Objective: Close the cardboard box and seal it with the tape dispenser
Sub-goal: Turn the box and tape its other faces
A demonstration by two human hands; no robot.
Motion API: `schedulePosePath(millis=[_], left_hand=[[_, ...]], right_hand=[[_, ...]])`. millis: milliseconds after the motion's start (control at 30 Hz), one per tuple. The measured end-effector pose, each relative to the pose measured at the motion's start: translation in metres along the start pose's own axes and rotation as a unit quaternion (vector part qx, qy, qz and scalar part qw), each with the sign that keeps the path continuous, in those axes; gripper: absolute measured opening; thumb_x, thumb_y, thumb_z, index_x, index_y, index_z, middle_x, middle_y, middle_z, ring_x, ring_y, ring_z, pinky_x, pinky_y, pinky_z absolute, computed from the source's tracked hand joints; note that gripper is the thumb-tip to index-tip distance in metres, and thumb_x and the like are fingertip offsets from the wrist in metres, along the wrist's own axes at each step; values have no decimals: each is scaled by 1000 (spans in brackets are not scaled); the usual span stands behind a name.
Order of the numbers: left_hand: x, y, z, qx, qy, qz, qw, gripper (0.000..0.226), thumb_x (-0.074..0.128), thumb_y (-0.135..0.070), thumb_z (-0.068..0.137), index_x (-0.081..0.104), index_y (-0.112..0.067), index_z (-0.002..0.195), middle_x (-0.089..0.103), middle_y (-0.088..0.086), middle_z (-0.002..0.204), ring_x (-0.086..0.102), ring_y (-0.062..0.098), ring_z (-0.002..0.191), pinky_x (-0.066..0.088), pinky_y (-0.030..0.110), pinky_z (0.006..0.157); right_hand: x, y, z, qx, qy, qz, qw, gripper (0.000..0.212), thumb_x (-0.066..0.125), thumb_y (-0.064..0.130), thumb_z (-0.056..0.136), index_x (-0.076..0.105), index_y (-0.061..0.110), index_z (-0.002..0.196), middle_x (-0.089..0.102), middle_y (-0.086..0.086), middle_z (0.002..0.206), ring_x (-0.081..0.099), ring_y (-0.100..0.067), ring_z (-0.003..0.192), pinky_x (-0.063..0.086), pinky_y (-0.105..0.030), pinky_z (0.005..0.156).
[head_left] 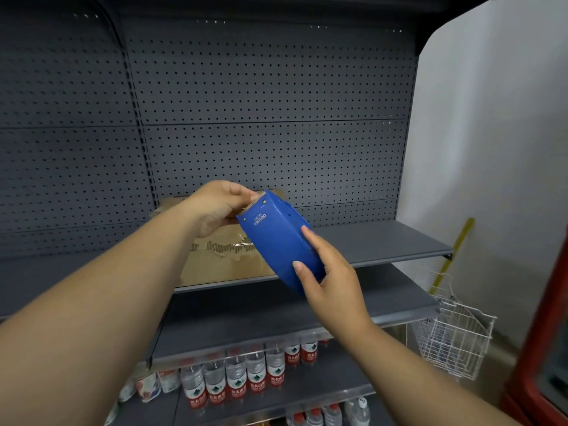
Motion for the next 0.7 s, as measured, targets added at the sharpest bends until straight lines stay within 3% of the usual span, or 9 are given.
schedulePosePath(millis=[67,133,267,467,567,700], left_hand=[[4,-2,14,25,-5,22,999,11,61,-14,88,65,-12,79,62,-7,56,54,4,49,48,15,51],[8,-6,29,48,-6,59,997,13,63,-14,87,65,-13,74,62,-10,53,53,0,46,47,12,50],[21,-9,59,82,12,143,986,14,65,-18,86,66,-17,72,66,-16,61,57,0,59,47,17,64],[37,-9,100,121,10,233,965,10,64,-14,87,69,-6,85,66,3,86,56,9,74,42,22,70],[41,-7,119,132,3,224,966,8,65,-14,86,66,-10,79,66,5,83,56,10,71,43,24,73],[42,-5,136,149,-7,189,970,8,66,-12,85,64,-11,78,64,2,79,54,1,65,41,16,63]], right_hand=[[8,-15,5,56,2,17,998,59,64,26,86,38,28,138,58,9,109,56,-11,103,42,-18,84],[17,-29,10,111,-3,41,993,58,67,34,82,39,33,133,56,13,92,57,-6,88,43,-16,74],[29,-59,22,194,-41,67,978,48,66,40,82,52,20,123,63,7,105,59,-7,93,45,-17,74],[47,-83,41,219,-61,78,971,26,64,40,83,60,14,84,65,4,83,57,-3,70,41,-11,52],[47,-93,51,229,-89,85,965,29,64,40,83,58,13,77,65,0,78,57,-10,68,42,-21,55],[47,-106,57,246,-121,103,956,36,65,41,82,60,5,78,67,-9,80,63,-25,75,49,-35,65]])
Point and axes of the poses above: each hand's wrist, its own z-axis towards the middle knuckle, its own x-axis out of the palm, y = z × x, the point moved 10 cm from there along z, towards the middle knuckle
